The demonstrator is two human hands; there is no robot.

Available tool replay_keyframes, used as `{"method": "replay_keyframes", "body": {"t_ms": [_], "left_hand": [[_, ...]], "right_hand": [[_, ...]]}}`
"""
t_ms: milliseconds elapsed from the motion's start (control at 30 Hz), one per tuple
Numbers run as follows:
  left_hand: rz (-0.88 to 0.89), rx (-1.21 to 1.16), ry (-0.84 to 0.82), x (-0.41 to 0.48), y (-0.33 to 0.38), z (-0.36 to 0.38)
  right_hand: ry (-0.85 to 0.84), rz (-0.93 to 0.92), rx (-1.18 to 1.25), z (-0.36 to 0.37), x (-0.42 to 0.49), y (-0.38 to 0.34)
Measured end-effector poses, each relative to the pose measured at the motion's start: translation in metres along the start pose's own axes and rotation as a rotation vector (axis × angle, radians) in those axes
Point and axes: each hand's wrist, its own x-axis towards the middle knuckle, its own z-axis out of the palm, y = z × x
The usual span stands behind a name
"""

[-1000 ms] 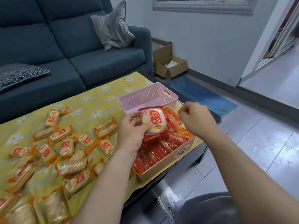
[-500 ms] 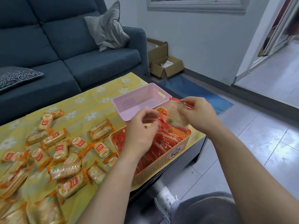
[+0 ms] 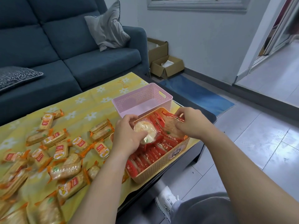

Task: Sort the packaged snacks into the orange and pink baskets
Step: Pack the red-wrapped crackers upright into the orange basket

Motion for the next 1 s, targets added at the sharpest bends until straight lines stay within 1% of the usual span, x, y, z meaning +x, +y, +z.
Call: {"method": "replay_keyframes", "body": {"t_ms": [67,133,233,300,333,400,533,567,600,633,667,700,733,767,800,833,867,933,967,1000], "left_hand": [[-0.052,-0.135,0.024,0.001,-0.001,-0.002],[-0.098,-0.245,0.048,0.0,0.001,-0.004],[-0.118,-0.353,0.09,0.0,0.003,-0.006],[-0.12,-0.382,0.103,-0.002,0.005,-0.006],[-0.124,-0.39,0.105,-0.003,0.005,-0.006],[-0.132,-0.402,0.108,-0.005,0.007,-0.006],[-0.188,-0.476,0.113,-0.006,0.011,-0.004],[-0.201,-0.5,0.107,-0.005,0.013,-0.003],[-0.208,-0.524,0.091,-0.006,0.014,-0.001],[-0.205,-0.542,0.067,-0.006,0.015,0.001],[-0.191,-0.549,0.038,-0.007,0.017,0.003],[-0.162,-0.552,0.001,-0.009,0.019,0.006],[-0.12,-0.555,-0.037,-0.011,0.021,0.01],[-0.076,-0.564,-0.079,-0.013,0.023,0.013],[-0.036,-0.582,-0.123,-0.015,0.025,0.015],[-0.007,-0.607,-0.165,-0.017,0.027,0.018],[0.012,-0.638,-0.197,-0.018,0.028,0.021],[0.031,-0.657,-0.2,-0.018,0.029,0.025],[0.052,-0.599,-0.172,-0.017,0.028,0.027],[0.089,-0.492,-0.139,-0.015,0.027,0.028]], "right_hand": [[-0.055,0.01,-0.106,0.005,-0.001,-0.003],[-0.046,-0.005,-0.215,0.01,-0.003,-0.009],[0.108,0.007,-0.388,0.016,-0.001,-0.014],[0.154,0.03,-0.394,0.021,0.001,-0.013],[0.127,0.044,-0.396,0.026,0.002,-0.012],[0.019,0.057,-0.43,0.035,0.004,-0.012],[-0.175,0.004,-0.45,0.029,0.0,-0.018],[-0.18,-0.011,-0.434,0.023,-0.002,-0.019],[-0.134,-0.018,-0.393,0.015,-0.004,-0.02],[-0.052,-0.013,-0.293,0.007,-0.005,-0.02],[0.027,0.001,-0.116,-0.001,-0.008,-0.02],[0.056,0.007,0.097,-0.009,-0.011,-0.02],[0.004,0.0,0.316,-0.016,-0.017,-0.021],[-0.1,-0.019,0.471,-0.021,-0.021,-0.022],[-0.193,-0.061,0.522,-0.022,-0.023,-0.021],[-0.24,-0.11,0.512,-0.023,-0.024,-0.018],[-0.221,-0.156,0.476,-0.023,-0.023,-0.015],[-0.045,-0.165,0.439,-0.025,-0.021,-0.009],[0.075,-0.13,0.455,-0.028,-0.02,-0.007],[0.191,-0.097,0.463,-0.031,-0.019,-0.005]]}}
